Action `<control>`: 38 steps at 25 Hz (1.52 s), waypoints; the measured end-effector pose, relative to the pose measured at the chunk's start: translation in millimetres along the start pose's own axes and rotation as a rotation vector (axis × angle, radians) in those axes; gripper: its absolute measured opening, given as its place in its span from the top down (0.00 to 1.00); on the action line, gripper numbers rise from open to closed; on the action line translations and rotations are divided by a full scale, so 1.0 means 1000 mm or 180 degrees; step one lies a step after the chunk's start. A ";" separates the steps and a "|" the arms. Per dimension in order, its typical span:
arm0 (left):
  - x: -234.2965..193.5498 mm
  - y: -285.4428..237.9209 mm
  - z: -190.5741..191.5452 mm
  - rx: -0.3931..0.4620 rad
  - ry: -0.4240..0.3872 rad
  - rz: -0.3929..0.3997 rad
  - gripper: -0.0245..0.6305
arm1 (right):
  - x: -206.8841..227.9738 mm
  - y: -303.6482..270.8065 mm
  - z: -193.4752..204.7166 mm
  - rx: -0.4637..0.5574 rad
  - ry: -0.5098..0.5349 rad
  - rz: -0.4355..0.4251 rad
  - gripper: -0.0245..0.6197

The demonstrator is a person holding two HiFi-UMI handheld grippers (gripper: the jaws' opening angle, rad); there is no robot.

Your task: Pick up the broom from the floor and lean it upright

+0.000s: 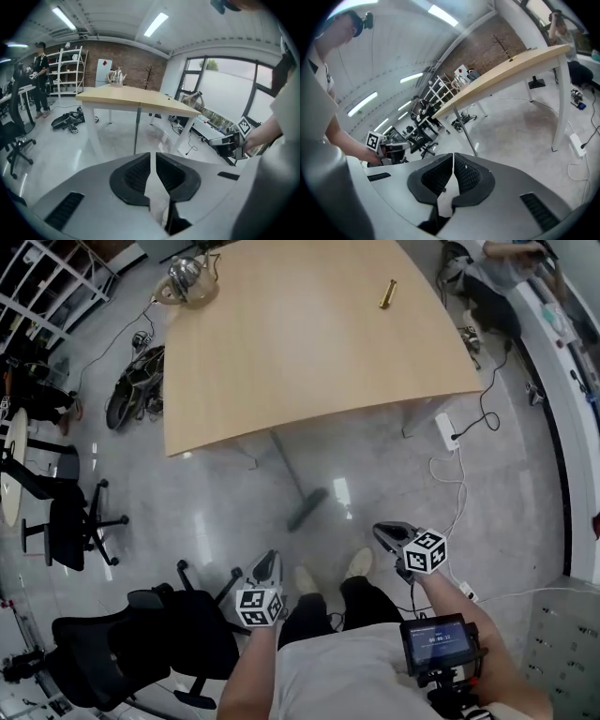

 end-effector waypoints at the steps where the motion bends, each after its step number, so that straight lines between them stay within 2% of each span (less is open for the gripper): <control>1: 0.000 0.007 -0.003 0.0021 0.0027 0.0019 0.90 | -0.010 0.005 -0.001 0.0047 -0.0041 -0.0008 0.93; 5: -0.001 0.032 -0.018 0.0108 -0.0025 0.0216 0.91 | -0.055 0.010 -0.014 0.0216 -0.0005 -0.0054 0.93; 8: 0.004 0.049 -0.029 0.0126 -0.0248 0.0382 0.91 | -0.083 0.013 -0.032 0.0416 0.0069 -0.0126 0.93; 11: 0.001 0.065 -0.045 0.0192 -0.0486 0.0437 0.91 | -0.110 0.010 -0.065 0.0677 0.0169 -0.0196 0.93; 14: -0.011 0.092 -0.044 0.0265 -0.0456 0.0467 0.91 | -0.145 0.009 -0.082 0.0770 0.0370 -0.0180 0.93; 18: -0.033 0.111 -0.075 0.0489 -0.0409 0.0507 0.91 | -0.181 -0.001 -0.117 0.0789 0.0620 -0.0213 0.93; 20: -0.038 0.128 -0.076 0.0465 -0.0413 0.0554 0.91 | -0.210 0.001 -0.119 0.0798 0.0679 -0.0220 0.93; 23: -0.042 0.145 -0.072 0.0431 -0.0395 0.0589 0.91 | -0.240 0.004 -0.115 0.0755 0.0944 -0.0209 0.93; 27: -0.033 0.142 -0.087 0.0549 -0.0501 0.0782 0.91 | -0.260 0.013 -0.115 0.0805 0.1234 -0.0132 0.93; 32: -0.035 0.152 -0.098 0.0661 -0.0564 0.0857 0.91 | -0.274 0.021 -0.132 0.0940 0.1428 -0.0091 0.93; 38: -0.024 0.151 -0.115 0.0782 -0.0679 0.1017 0.91 | -0.278 0.019 -0.128 0.0854 0.1621 -0.0163 0.93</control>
Point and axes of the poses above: the fingertips, and each gripper's own axes: y backward along the fingers, x to its right, z out of its underside, the point moved 6 cm from there along y, backward along the fingers, and after that the axes turned 3 degrees about -z, right-handed, at the moved point
